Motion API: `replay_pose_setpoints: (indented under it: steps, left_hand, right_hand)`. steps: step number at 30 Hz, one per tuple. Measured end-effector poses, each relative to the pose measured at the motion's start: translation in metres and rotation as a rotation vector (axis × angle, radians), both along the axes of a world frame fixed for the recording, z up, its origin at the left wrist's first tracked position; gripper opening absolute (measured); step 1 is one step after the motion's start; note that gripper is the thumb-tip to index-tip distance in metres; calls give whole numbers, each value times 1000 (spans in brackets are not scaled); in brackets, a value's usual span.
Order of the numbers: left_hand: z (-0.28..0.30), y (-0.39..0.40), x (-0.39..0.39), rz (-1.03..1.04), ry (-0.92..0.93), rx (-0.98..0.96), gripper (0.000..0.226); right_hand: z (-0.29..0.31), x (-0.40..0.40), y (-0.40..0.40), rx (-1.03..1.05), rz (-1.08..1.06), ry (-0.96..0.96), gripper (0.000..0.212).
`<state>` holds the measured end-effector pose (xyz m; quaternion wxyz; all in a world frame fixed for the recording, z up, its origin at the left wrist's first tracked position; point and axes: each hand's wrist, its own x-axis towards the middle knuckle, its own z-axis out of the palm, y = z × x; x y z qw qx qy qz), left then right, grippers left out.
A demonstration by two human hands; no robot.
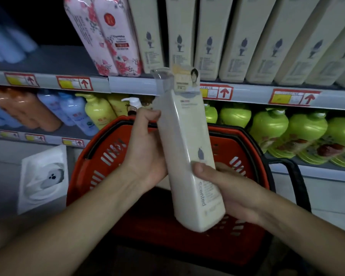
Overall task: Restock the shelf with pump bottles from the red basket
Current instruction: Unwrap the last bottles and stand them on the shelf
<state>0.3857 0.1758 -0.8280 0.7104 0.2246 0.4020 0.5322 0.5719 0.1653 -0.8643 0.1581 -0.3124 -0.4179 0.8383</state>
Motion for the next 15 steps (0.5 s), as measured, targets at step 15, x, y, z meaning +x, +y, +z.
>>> replay_pose_setpoints:
  steps: [15]
  left_hand:
    - [53,-28,51,-85,804,390,66]
  right_hand:
    - [63,35,-17,282,-566,0,45]
